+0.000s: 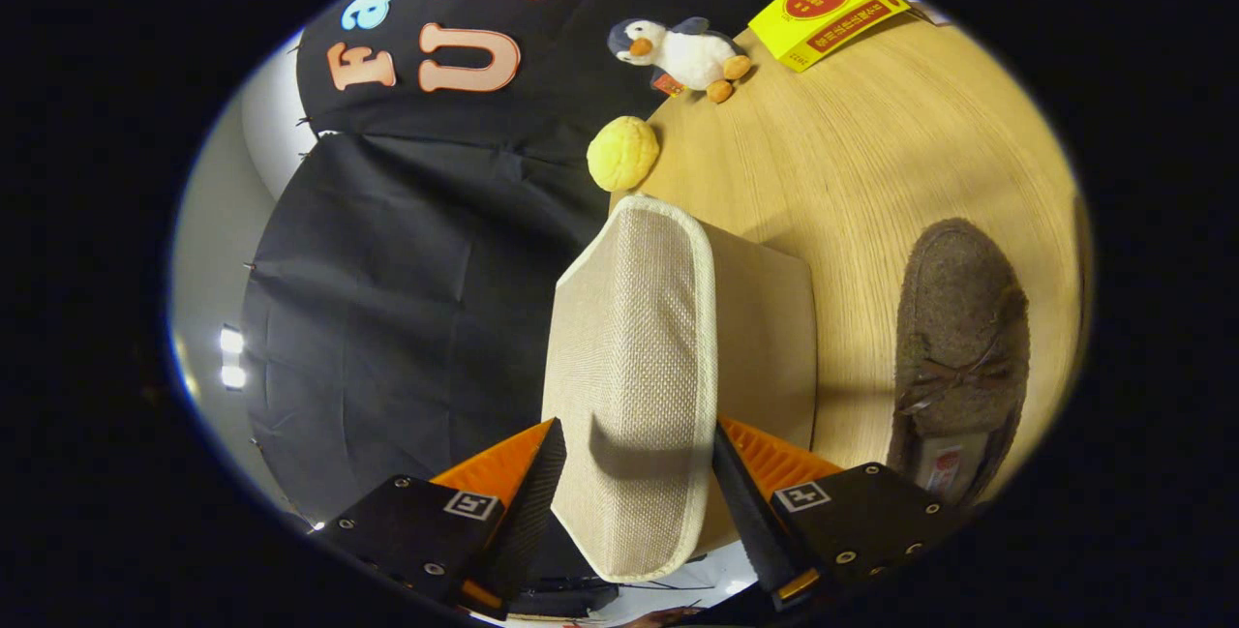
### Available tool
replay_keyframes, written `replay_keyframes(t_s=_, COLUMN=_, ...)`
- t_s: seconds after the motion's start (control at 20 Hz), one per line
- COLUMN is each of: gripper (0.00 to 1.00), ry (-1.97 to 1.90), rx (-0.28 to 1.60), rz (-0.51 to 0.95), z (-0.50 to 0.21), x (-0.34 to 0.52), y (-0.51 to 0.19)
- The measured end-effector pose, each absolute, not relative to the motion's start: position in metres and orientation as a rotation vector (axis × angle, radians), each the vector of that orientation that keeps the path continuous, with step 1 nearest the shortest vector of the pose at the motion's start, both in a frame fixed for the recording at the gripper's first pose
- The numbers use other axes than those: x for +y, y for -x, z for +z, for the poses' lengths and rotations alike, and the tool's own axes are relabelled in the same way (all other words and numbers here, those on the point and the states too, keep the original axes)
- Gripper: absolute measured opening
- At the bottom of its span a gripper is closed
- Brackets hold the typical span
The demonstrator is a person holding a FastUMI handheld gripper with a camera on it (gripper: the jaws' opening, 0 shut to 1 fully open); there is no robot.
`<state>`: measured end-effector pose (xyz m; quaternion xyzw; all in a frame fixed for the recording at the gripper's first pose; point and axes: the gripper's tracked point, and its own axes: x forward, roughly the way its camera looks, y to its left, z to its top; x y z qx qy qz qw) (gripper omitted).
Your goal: Open the storage box then place both shoes into the box .Put the left shoe in first, then the right shoe, with the right side of both shoes facing outward in a uniform manner.
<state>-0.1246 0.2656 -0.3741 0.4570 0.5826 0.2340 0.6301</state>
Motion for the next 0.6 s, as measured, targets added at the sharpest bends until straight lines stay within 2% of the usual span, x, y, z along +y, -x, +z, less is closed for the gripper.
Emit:
replay_keyframes(t_s=0.2, gripper=0.80, ry=-1.052, rx=1.262, rz=0.622, z=-0.315, x=0.268, y=0.117)
replay_keyframes(t_s=0.4, gripper=0.62, ry=-0.993, rx=1.158, rz=0.711, z=-0.258, x=0.289, y=0.101)
replay_keyframes(t_s=0.45, gripper=0.51, ry=-0.958, rx=1.145, rz=0.715, z=-0.252, x=0.294, y=0.096)
replay_keyframes(t_s=0.55, gripper=0.39, ry=-0.905, rx=1.110, rz=0.749, z=-0.238, x=0.310, y=0.089)
replay_keyframes(t_s=0.6, gripper=0.37, ry=-0.874, rx=1.097, rz=0.769, z=-0.235, x=0.318, y=0.088)
